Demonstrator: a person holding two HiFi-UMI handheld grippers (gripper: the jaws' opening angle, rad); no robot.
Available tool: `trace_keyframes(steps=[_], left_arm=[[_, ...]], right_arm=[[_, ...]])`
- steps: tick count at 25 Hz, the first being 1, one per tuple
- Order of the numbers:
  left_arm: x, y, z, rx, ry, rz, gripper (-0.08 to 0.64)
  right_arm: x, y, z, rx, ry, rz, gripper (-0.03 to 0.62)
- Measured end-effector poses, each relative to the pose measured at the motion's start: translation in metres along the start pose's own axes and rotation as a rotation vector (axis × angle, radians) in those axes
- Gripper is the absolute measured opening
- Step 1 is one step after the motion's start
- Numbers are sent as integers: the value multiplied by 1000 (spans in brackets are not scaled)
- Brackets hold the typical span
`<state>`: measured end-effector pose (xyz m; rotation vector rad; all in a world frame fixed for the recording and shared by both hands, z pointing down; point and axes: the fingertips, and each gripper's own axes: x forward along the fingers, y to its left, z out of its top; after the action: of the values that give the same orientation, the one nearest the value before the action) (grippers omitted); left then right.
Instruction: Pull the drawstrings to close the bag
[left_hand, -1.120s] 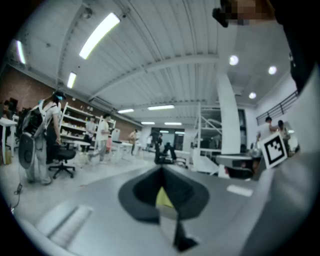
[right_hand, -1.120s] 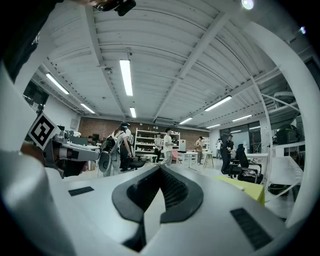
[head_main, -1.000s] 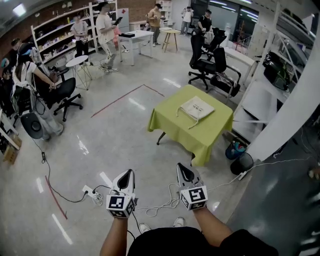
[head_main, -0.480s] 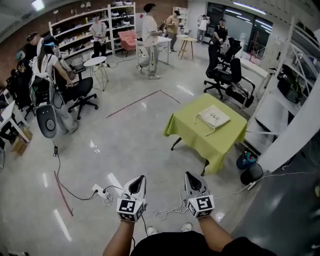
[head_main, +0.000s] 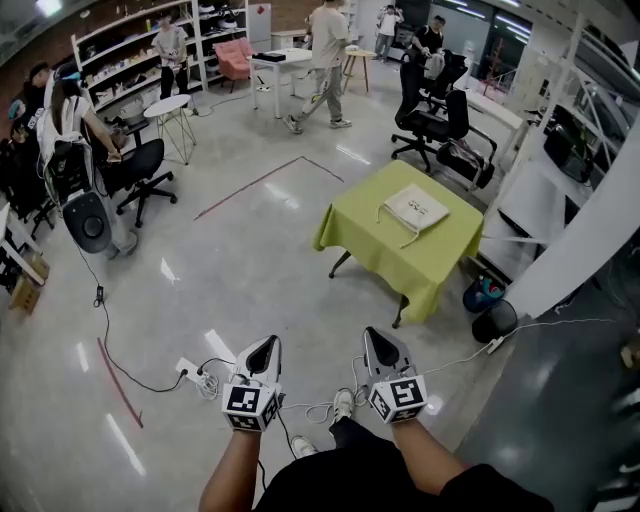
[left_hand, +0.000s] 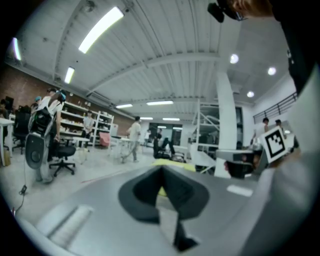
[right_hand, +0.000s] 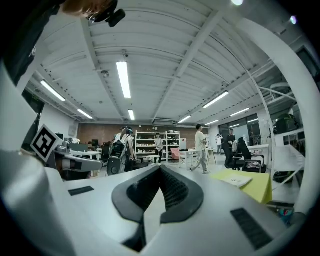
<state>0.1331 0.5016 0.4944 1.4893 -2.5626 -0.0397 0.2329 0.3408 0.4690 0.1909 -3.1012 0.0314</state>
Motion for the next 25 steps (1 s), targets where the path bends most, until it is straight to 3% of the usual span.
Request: trace_keyframes(steps=[9, 20, 25], left_arm=[[56, 8, 12, 9, 18, -9, 3], [152, 14, 27, 13, 81, 19, 3], [184, 19, 31, 33, 69, 33, 3]], right_arm=[[41, -40, -7, -22, 25, 1, -8], [103, -127, -13, 11, 44, 5, -8], [122, -155, -18, 23, 53, 19, -8]])
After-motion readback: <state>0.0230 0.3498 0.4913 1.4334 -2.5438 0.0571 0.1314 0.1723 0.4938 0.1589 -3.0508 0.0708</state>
